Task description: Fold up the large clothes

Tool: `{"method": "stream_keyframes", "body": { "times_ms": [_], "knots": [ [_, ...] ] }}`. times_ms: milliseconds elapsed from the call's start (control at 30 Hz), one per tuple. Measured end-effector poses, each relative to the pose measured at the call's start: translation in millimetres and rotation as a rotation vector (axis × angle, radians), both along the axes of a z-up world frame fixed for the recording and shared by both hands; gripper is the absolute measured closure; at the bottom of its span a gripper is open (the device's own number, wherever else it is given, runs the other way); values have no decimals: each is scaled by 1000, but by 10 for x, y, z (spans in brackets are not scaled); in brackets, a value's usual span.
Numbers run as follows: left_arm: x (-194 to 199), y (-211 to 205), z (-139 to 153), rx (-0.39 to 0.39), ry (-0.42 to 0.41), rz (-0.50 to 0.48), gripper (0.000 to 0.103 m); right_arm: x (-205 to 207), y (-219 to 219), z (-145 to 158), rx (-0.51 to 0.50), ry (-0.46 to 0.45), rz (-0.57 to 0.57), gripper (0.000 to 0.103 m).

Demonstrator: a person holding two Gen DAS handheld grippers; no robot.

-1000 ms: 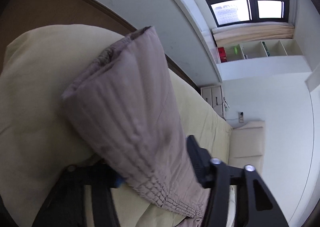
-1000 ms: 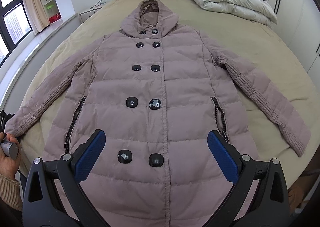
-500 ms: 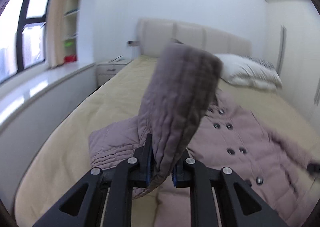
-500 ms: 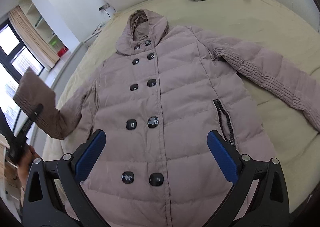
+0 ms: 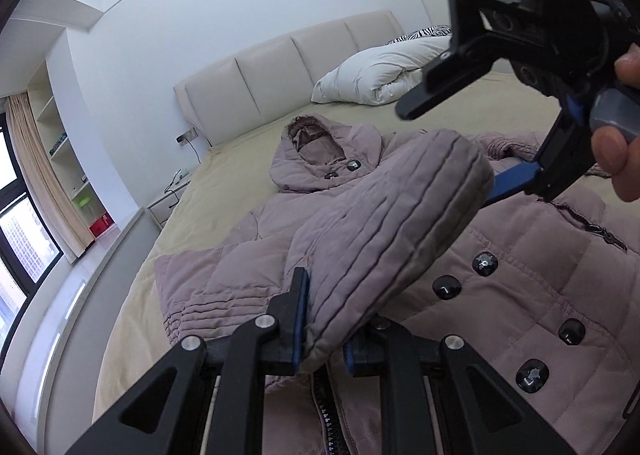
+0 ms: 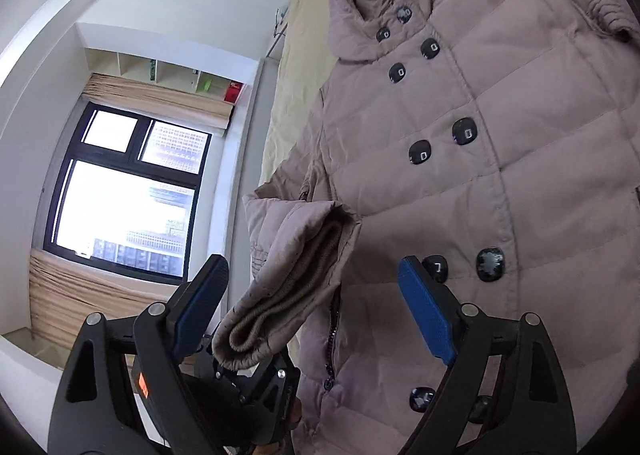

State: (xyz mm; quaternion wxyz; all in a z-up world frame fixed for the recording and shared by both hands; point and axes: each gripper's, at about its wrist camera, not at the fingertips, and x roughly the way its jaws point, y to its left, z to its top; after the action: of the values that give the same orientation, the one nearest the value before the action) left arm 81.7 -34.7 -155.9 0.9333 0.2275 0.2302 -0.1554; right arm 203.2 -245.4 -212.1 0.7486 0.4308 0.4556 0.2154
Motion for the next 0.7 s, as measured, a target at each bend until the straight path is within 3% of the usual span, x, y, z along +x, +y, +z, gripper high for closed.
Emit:
{"method": "stream_keyframes", "body": {
  "times_ms": [67,133,200,267,300,367,533,700],
  "knots": [
    [-20,-11,-23,-2,-3,6,87,126,151,-85,22,19,45,28],
    [-53,-20,-71,-8,0,9,87,271,305,-139,41,32,100,57],
    [-45,-18,-99,-16,10,16,86,343,380,-153,26,24,124,70],
    [-76,-3,-105,-26,8,24,80,419,413,-129,14,15,132,77],
    [-80,-2,-99,-32,3,29,75,463,424,-83,0,8,135,81],
    [-77,19,-91,-56,-19,59,41,518,425,77,-53,-25,127,84],
    [61,135,12,-181,-27,147,20,737,465,962,-122,-172,131,86],
    [472,249,87,-385,27,254,9,877,568,2246,-140,-401,120,86]
  ]
}}
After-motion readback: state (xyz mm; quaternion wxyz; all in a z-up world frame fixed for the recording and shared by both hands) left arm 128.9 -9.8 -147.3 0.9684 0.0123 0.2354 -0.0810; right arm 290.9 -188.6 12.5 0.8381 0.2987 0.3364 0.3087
